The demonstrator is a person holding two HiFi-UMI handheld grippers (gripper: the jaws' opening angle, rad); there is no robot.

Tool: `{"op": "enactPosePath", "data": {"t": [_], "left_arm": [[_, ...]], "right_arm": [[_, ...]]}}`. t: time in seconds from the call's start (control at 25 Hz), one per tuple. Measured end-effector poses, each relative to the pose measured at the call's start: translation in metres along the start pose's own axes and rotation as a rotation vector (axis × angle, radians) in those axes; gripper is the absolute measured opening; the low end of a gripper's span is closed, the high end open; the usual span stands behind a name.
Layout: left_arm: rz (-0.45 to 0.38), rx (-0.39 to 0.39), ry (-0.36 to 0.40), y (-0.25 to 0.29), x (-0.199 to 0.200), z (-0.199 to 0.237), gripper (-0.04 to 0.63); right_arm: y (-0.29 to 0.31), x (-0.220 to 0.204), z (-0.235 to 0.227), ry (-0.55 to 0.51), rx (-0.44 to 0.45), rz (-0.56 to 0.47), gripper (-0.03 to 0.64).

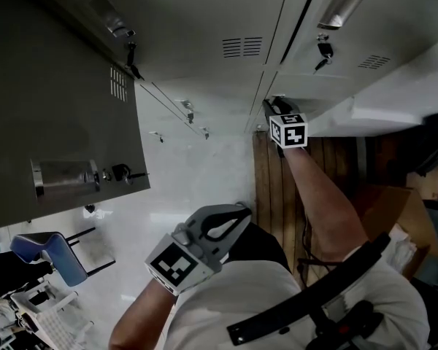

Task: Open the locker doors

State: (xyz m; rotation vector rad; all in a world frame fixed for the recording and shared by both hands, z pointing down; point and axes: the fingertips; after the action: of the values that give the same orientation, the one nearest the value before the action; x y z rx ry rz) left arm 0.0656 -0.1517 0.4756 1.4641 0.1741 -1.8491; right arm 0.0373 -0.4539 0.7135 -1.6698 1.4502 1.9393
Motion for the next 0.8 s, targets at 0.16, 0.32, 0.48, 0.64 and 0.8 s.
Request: {"op": "enactPosePath", "data": {"t": [0.16,0.32,0.48,0.64,0.8], "left_arm": [[0.002,-0.010,0.000,-0.002,0.000,-0.003,0.011],[0.010,-0.028,0.005,-0.004,-0.002,-0.007,0.011],[0.017,-0.044,0.016,-0.005,-0.002,-0.010,0.011],[0.027,-0.050,0.018,-0.010,-0.003,-0.010,0.011],[0.033,-0.061,0.022,-0.015,-0.005,-0.014,0.011]], "right_arm": [[-0.010,-0.007,0.004,0.024,-0.021,-0.007,0.106],[-0.023,-0.015,0.008,0.050,-0.055,-0.020,0.106],[-0.033,-0.022,0.009,0.086,-0.092,-0.041,0.106],[-0.041,-0.026,0.010,0.101,-0.123,-0.060,0.106],[-0.051,-0.033,0.012,0.117,-0.153,-0.063,0.106]]}}
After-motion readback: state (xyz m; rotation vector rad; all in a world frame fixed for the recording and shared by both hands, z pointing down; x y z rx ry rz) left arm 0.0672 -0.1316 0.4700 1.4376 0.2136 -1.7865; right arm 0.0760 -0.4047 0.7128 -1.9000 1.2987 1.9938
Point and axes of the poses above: the fingertips, and each gripper's own axes: y forward along the fingers, z to its left, x out of its top, and after that the axes turned 4 degrees about x, right-handed
